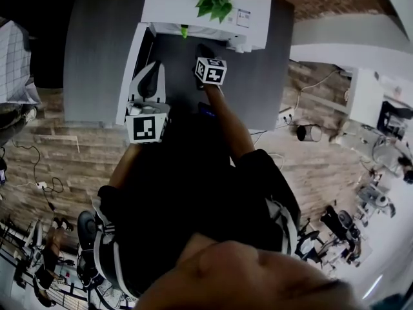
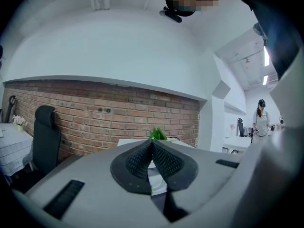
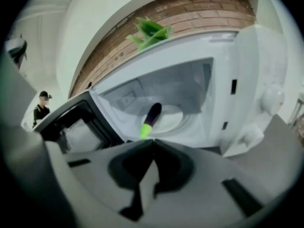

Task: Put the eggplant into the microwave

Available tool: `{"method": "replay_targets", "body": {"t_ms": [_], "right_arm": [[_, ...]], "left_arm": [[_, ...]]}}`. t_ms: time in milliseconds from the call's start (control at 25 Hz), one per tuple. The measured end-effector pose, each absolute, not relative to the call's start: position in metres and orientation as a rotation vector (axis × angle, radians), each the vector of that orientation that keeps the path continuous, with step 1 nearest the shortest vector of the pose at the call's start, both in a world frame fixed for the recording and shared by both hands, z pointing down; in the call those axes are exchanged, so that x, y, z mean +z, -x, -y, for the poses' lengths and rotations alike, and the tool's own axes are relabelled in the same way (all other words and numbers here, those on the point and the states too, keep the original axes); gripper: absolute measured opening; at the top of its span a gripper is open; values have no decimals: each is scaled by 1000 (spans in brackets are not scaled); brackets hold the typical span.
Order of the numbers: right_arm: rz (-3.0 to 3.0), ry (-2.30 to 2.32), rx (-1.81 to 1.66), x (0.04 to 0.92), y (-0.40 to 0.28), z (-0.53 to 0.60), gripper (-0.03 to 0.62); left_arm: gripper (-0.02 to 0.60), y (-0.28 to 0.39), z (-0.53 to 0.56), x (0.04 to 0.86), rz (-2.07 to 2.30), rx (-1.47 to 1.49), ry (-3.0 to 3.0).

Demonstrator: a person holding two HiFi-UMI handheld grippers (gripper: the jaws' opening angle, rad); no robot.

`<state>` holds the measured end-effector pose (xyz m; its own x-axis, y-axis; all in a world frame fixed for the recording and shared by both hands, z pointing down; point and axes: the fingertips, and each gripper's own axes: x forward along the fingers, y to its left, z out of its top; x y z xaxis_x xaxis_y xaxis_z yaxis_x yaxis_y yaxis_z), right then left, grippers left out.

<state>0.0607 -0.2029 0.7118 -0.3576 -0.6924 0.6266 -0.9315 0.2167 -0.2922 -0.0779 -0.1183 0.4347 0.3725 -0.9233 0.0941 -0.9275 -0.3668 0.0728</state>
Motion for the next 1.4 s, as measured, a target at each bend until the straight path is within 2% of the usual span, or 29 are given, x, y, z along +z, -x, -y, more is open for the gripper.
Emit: {"method": "replay_targets", "body": {"t_ms": [360, 920, 1400], "right_arm": [[2207, -1585, 815, 641, -74, 150, 32], [2458, -1739, 493, 473, -90, 85, 34], [2537, -1701, 513, 463, -79, 56, 33]], "left_arm": [[34, 78, 97, 431, 1695, 40, -2526], [34, 60, 76, 430, 1662, 9, -2552], [34, 52, 70, 435, 1668, 34, -2556]]}}
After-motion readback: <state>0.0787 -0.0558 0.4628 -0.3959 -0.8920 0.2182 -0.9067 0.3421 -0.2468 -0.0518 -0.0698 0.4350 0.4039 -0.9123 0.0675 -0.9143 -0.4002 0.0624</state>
